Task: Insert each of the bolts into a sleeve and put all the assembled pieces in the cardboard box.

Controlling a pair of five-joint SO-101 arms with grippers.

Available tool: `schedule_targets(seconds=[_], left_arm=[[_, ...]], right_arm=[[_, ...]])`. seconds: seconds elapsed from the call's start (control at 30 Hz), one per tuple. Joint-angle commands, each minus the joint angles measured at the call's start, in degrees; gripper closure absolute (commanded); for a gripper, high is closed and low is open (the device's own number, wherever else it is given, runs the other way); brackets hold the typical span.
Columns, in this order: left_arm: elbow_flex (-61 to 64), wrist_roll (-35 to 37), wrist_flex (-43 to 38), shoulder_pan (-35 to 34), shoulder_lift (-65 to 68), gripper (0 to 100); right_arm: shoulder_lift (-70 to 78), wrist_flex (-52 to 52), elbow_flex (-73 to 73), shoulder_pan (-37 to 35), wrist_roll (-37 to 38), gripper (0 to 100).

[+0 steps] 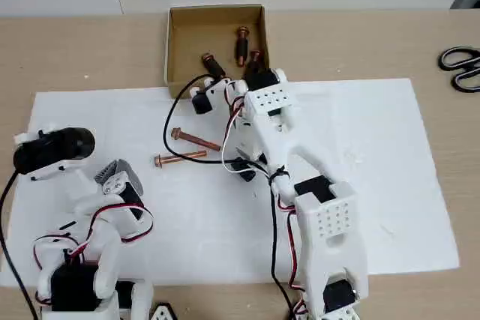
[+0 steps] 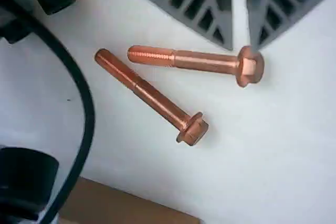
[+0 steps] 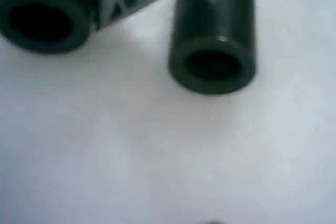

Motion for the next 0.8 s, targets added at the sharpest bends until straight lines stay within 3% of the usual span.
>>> schedule_targets(seconds=[0.0, 0.43, 0.77], left_arm=[[-2.07, 0.00, 0.35, -0.35, 0.09, 99], [-2.86, 0.09, -0.44, -0.35, 0.09, 99], [-8.13, 0.35, -9.85, -0.35, 0.09, 99]], right_arm=[[1.80, 2.86, 0.79, -1.27, 0.18, 95.3], [-3.38, 8.48, -2.99, -0.84, 0.26, 98.8], [-19.82, 9.80, -2.90, -0.13, -3.78, 99.5]])
